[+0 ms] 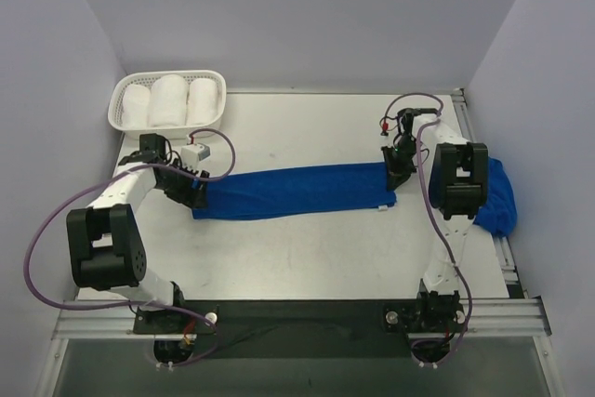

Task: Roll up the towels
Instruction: Fold the towel

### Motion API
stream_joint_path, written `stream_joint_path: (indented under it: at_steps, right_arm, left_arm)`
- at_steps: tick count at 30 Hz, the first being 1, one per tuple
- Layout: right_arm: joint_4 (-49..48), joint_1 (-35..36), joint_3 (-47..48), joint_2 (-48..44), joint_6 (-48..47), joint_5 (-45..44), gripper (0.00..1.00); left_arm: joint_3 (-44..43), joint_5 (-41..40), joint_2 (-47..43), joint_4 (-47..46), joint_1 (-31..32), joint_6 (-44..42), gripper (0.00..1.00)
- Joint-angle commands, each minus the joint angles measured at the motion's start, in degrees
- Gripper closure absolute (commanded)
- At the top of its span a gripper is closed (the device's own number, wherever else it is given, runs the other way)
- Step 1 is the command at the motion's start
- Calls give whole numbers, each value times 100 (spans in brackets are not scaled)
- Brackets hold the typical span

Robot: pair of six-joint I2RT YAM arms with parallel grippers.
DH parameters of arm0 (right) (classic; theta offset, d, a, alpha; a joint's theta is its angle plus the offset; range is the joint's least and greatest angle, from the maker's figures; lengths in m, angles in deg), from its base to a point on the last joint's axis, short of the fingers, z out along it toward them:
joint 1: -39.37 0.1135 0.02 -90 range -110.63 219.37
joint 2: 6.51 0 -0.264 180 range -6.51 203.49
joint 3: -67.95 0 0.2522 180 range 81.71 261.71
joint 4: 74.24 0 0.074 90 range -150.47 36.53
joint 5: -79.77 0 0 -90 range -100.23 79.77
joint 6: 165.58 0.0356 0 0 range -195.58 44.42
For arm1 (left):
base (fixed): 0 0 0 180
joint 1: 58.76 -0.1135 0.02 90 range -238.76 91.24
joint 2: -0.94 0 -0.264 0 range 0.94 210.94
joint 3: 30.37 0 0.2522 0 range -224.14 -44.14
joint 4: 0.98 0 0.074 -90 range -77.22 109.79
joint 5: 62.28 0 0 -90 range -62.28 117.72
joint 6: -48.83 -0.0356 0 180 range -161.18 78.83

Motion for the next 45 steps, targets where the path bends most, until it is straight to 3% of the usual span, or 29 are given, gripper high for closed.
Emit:
stream_joint_path:
  at_steps: [1,12,22,26,29,45]
  right_arm:
    - [187,7,-117,13,34,-142,100]
    - [537,-416,322,-814,-476,-407,100]
    - [643,524,261,-1227,-301,489,100]
    - [617,955,454,-1096,-152,841,100]
    - [600,1210,647,-876,24,1139,100]
    - [608,2344,1861,311,455,1352,100]
  left_arm:
    - [-308,136,-40,28,-39,36,25]
    - [-317,267,-128,37,-101,54,25]
    - [-448,522,-57,37,-232,256,19]
    - [-458,627,-31,37,-233,343,15]
    - [-457,698,-31,28,-250,379,4]
    - [-449,724,127,28,-312,493,3]
